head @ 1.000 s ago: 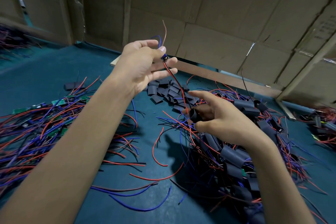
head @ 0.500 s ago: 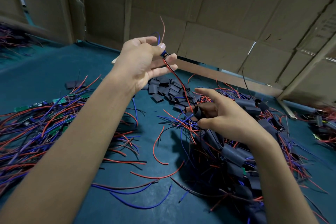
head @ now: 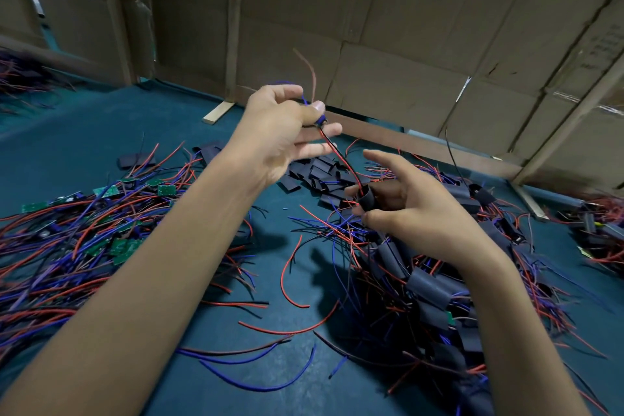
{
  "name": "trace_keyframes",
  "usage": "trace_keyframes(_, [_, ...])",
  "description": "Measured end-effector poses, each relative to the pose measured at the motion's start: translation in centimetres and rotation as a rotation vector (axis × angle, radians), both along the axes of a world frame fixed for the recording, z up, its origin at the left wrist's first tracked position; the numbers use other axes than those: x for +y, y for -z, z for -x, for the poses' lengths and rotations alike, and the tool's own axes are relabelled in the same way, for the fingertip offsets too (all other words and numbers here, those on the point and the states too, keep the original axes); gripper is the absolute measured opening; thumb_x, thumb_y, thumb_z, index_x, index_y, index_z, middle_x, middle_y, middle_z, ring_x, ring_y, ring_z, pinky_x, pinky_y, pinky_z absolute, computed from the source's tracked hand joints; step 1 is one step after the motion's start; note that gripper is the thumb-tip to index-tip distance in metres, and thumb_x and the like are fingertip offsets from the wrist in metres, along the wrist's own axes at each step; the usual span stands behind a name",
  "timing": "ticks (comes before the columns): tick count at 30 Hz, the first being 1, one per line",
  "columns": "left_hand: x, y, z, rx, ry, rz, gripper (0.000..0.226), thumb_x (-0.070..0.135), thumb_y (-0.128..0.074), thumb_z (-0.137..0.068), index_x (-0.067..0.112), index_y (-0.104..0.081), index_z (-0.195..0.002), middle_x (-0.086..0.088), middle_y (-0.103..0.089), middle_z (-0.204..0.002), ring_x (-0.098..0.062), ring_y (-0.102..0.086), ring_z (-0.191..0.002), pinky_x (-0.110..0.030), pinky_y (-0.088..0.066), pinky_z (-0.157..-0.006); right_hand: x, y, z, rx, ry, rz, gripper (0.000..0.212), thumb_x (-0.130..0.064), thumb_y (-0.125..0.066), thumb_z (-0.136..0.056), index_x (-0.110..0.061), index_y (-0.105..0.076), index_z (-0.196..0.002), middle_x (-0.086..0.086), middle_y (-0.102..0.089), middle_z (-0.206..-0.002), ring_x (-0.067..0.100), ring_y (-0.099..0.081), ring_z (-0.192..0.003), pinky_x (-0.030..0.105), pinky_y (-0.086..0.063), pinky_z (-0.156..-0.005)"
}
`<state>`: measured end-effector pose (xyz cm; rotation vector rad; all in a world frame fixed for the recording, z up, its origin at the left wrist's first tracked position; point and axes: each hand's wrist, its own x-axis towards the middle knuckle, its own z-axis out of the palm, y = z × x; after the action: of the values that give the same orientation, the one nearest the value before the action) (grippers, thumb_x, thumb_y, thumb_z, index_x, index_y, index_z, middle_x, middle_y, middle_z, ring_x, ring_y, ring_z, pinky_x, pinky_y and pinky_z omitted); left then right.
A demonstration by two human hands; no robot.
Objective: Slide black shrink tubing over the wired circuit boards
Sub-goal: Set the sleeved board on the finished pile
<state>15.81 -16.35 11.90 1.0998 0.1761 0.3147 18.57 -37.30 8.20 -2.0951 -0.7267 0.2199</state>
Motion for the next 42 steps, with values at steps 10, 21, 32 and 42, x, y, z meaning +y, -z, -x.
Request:
trace_keyframes(10, [-2.8, 1.4, 0.0, 0.09, 0.1, -0.185, 0.055, 0.011, -0.079, -0.084, 0.022, -0.048, -0.129, -0.003, -0.074, -0.106, -0.017, -0.067, -0.087, -0.029, -0.055, -0.064, -0.8, -0.6, -0.1, -0.229, 0.114, 0.05, 0.083, -0.01, -0.075, -0.075, -0.042, -0.042, -0.145, -0.021, -0.075, -0.09, 0.014, -0.068, -0.094, 0.021, -0.049, -0.091])
trace_keyframes(21, [-3.8, 1.3, 0.5, -0.015, 0.166, -0.285, 0.048, 0.003, -0.083, -0.08, 0.014, -0.052, -0.114, -0.008, -0.076, -0.081, -0.025, -0.076, -0.074, -0.031, -0.058, -0.058, -0.4, -0.4, 0.0, -0.245, 0.159, -0.092, 0.093, -0.022, -0.065, -0.07, -0.044, -0.026, -0.152, -0.001, -0.073, -0.078, 0.02, -0.062, -0.072, 0.04, -0.055, -0.078])
trace_keyframes(32, [-2.3, 0.0, 1.1, 0.041, 0.154, -0.336, 0.054, 0.007, -0.084, -0.077, 0.015, -0.046, -0.115, -0.011, -0.075, -0.083, -0.023, -0.073, -0.068, -0.025, -0.051, -0.05, 0.1, -0.4, 0.5, -0.456, 0.079, -0.099, 0.095, -0.01, -0.067, -0.08, -0.034, -0.02, -0.159, -0.021, -0.072, -0.093, 0.006, -0.069, -0.087, 0.014, -0.049, -0.085])
trace_keyframes(42, [-2.2, -0.2, 1.5, 0.049, 0.214, -0.347, 0.054, 0.008, -0.086, -0.076, 0.016, -0.051, -0.117, -0.005, -0.076, -0.075, -0.02, -0.074, -0.066, -0.025, -0.054, -0.054, -0.1, -0.4, 0.5, -0.468, 0.077, -0.08, 0.094, -0.014, -0.065, -0.08, -0.038, -0.018, -0.158, -0.012, -0.073, -0.088, 0.014, -0.068, -0.08, 0.029, -0.051, -0.086])
